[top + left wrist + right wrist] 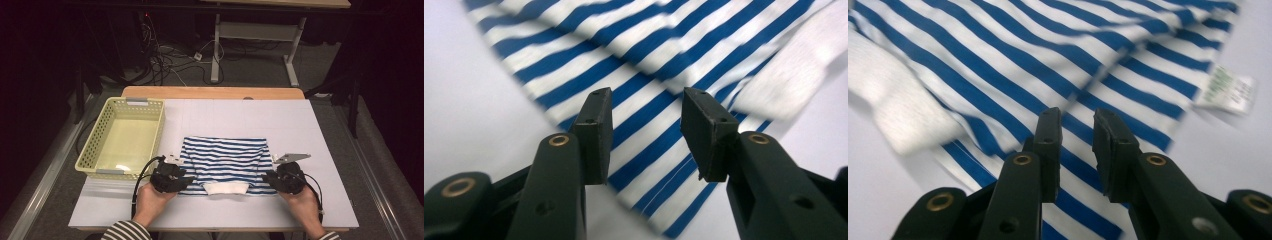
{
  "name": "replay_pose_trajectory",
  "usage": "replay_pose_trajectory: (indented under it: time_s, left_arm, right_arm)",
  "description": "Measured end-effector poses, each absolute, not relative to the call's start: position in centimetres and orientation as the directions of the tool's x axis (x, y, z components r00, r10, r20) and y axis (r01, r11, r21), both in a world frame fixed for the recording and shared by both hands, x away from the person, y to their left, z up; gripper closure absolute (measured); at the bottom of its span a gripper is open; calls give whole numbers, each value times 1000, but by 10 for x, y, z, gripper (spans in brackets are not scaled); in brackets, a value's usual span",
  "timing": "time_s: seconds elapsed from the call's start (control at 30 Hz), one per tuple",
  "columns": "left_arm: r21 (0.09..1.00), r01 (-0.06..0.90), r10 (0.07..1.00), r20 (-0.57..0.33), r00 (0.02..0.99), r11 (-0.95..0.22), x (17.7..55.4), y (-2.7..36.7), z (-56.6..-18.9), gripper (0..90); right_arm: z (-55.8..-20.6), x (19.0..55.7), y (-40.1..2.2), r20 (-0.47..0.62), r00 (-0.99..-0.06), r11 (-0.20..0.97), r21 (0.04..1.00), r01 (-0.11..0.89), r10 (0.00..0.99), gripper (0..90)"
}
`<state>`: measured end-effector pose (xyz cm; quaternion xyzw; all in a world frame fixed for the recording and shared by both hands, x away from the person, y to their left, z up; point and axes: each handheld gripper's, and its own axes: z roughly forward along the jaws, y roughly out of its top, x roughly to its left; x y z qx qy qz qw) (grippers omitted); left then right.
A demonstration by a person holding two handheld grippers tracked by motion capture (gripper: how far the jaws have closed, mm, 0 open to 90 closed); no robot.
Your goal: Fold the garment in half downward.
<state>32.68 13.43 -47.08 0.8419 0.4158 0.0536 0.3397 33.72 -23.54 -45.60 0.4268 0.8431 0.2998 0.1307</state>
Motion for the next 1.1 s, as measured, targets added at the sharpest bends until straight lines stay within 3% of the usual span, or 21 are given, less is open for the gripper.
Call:
replay_pose_trajectory:
  time_s: [0.17, 0.4, 0.47, 0.57, 0.67, 1.1]
  left_arm:
    - [606, 679, 769, -166, 618, -415, 323, 147, -474, 526]
    - [581, 721, 787, -210, 581, -377, 327, 157, -481, 532]
    - [580, 722, 783, -216, 583, -377, 327, 158, -481, 581]
    - [575, 720, 769, -229, 597, -388, 327, 157, -483, 768]
    - [563, 726, 758, -248, 604, -394, 328, 156, -482, 838]
    - [565, 719, 750, -245, 614, -405, 319, 156, -474, 853]
  right_arm:
    - [-459, 334, -253, 26, -559, 435, 598, 673, 829, 693]
    - [-464, 335, -259, 48, -542, 418, 582, 698, 839, 674]
    - [-464, 335, -256, 38, -549, 430, 578, 694, 835, 701]
    - [-464, 335, -253, 38, -566, 447, 570, 689, 823, 872]
    - [-463, 335, -253, 44, -572, 451, 566, 690, 819, 888]
    - [-460, 338, -267, 21, -534, 426, 575, 698, 845, 888]
